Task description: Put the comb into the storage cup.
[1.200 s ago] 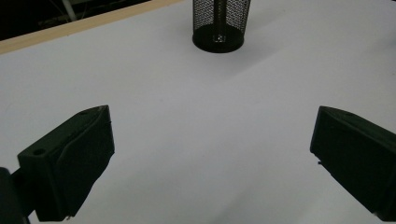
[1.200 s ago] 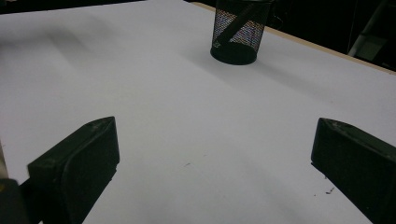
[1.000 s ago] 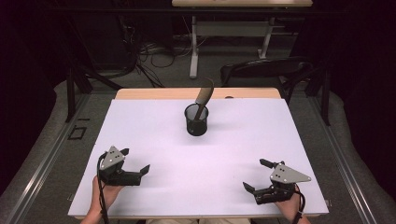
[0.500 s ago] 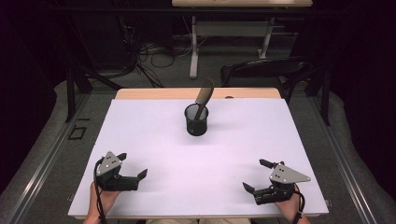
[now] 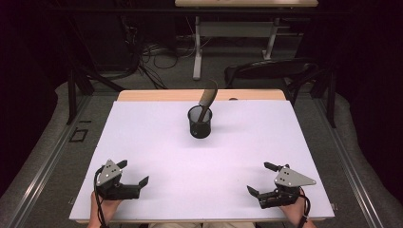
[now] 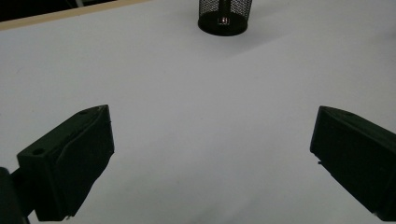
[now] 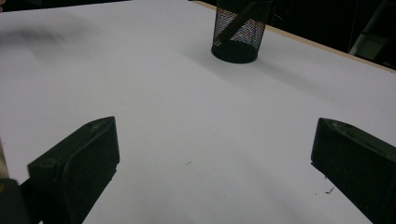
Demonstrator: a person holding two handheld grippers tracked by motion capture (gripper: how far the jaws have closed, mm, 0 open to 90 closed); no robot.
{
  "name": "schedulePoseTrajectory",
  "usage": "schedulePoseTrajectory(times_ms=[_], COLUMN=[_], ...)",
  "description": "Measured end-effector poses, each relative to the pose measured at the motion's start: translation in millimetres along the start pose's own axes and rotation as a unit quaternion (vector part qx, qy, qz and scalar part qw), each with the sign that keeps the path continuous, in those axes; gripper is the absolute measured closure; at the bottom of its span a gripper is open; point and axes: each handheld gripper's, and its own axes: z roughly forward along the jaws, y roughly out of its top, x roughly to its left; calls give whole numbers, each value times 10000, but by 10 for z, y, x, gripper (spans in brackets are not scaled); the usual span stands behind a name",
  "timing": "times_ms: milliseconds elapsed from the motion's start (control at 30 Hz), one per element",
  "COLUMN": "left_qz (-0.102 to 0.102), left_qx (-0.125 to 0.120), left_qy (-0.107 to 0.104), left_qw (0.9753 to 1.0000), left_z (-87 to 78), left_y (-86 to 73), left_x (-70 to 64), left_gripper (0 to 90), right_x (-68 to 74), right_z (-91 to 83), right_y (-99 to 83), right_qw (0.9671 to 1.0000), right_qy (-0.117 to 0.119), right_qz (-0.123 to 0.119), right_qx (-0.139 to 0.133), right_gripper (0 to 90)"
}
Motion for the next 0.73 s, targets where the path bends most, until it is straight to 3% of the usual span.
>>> schedulePoseTrajectory(times_ms=[333, 733], left_qz=[118, 258], left_qx=[-160, -157], left_qy=[-10, -29], left_qw=[9998, 9995], left_z=[-52, -21], left_y=[-51, -35], left_x=[-39, -39], left_gripper=[0, 0], right_x=[-1, -7], right_z=[-5, -9], right_y=[0, -8], right_qw=[10000, 10000], right_qy=[-9, -28], right_qz=[-21, 1], right_qx=[-26, 8], right_gripper=[5, 4])
